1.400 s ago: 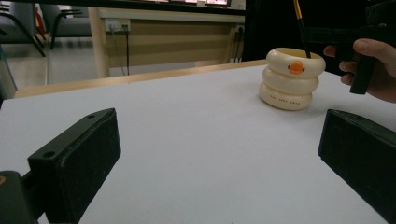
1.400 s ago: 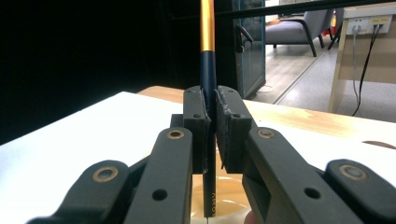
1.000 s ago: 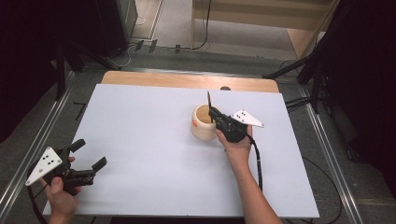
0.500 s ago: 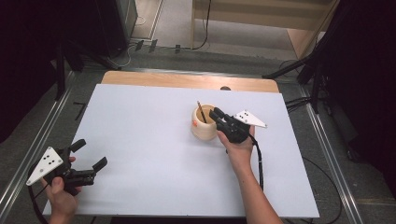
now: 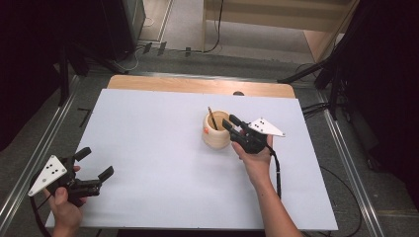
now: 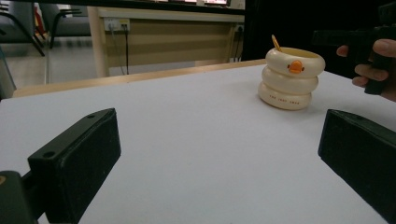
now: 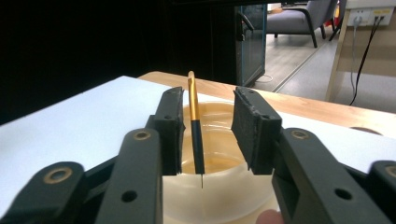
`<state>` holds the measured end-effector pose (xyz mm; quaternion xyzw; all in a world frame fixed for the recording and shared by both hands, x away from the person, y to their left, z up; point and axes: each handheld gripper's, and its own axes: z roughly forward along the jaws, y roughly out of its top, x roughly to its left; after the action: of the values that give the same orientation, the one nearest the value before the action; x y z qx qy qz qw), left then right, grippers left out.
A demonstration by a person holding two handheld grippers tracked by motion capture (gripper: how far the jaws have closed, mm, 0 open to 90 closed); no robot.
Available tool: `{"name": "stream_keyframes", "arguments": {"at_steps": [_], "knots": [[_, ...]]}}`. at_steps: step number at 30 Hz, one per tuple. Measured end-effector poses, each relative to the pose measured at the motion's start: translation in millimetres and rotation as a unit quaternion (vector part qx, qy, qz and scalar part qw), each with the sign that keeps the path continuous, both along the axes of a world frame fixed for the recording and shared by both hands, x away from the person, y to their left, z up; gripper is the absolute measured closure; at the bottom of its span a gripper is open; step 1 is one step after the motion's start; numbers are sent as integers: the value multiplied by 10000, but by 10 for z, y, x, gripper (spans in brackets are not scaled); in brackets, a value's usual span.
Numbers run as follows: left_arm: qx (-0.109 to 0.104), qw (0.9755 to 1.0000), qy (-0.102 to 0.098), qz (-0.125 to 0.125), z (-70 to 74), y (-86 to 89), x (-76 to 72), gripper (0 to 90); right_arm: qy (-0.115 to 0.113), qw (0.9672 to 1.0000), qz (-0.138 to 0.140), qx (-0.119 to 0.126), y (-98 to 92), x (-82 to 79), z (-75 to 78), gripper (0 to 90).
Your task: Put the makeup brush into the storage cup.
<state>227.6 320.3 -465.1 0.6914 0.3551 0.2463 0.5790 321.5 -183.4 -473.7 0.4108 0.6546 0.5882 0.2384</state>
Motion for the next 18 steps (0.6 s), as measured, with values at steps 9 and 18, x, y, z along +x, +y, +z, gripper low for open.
{"name": "stream_keyframes", "arguments": {"at_steps": [9, 18], "knots": [[-4, 10000, 1, 5, 0, -7, 0, 0, -47, 9997, -3, -224, -126, -120, -17, 486], [11, 10000, -1, -14, -3, -20, 2, 0, 35, 9992, 18, -393, -311, -269, -86, 325]]}}
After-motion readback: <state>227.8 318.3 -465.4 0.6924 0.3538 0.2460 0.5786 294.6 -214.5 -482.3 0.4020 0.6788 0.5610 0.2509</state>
